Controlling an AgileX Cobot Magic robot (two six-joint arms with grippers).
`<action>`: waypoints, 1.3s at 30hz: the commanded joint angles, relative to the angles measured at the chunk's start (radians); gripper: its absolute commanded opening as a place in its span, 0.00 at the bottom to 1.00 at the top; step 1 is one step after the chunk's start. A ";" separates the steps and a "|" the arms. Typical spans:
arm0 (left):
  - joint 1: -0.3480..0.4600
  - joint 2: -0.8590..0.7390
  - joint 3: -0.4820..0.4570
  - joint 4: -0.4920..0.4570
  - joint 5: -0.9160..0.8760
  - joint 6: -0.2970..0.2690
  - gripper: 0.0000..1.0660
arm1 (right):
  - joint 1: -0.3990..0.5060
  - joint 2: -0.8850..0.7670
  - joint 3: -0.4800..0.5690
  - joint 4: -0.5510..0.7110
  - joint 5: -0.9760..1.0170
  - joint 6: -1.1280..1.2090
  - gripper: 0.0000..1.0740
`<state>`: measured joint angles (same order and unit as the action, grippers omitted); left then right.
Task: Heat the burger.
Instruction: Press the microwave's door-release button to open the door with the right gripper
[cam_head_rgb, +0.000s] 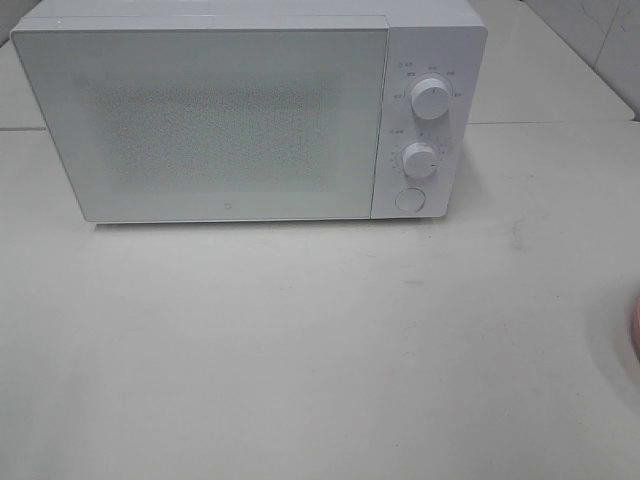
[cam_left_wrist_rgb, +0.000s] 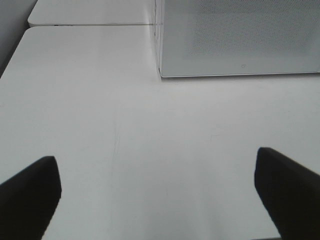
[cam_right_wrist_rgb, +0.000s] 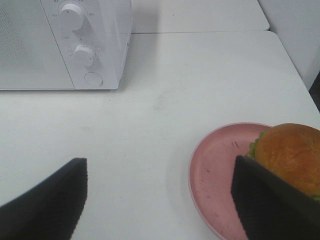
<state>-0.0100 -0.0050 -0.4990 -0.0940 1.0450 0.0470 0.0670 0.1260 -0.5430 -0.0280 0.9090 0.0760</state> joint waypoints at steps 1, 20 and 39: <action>-0.003 -0.022 0.002 -0.005 -0.008 -0.002 0.95 | -0.006 0.039 -0.009 -0.002 -0.051 0.005 0.71; -0.003 -0.022 0.002 -0.005 -0.008 -0.002 0.95 | -0.006 0.390 0.002 -0.002 -0.392 0.006 0.71; -0.003 -0.022 0.002 -0.005 -0.008 -0.002 0.95 | -0.006 0.727 0.002 -0.003 -0.773 0.006 0.71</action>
<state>-0.0100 -0.0050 -0.4990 -0.0940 1.0450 0.0470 0.0670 0.8290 -0.5400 -0.0280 0.1940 0.0770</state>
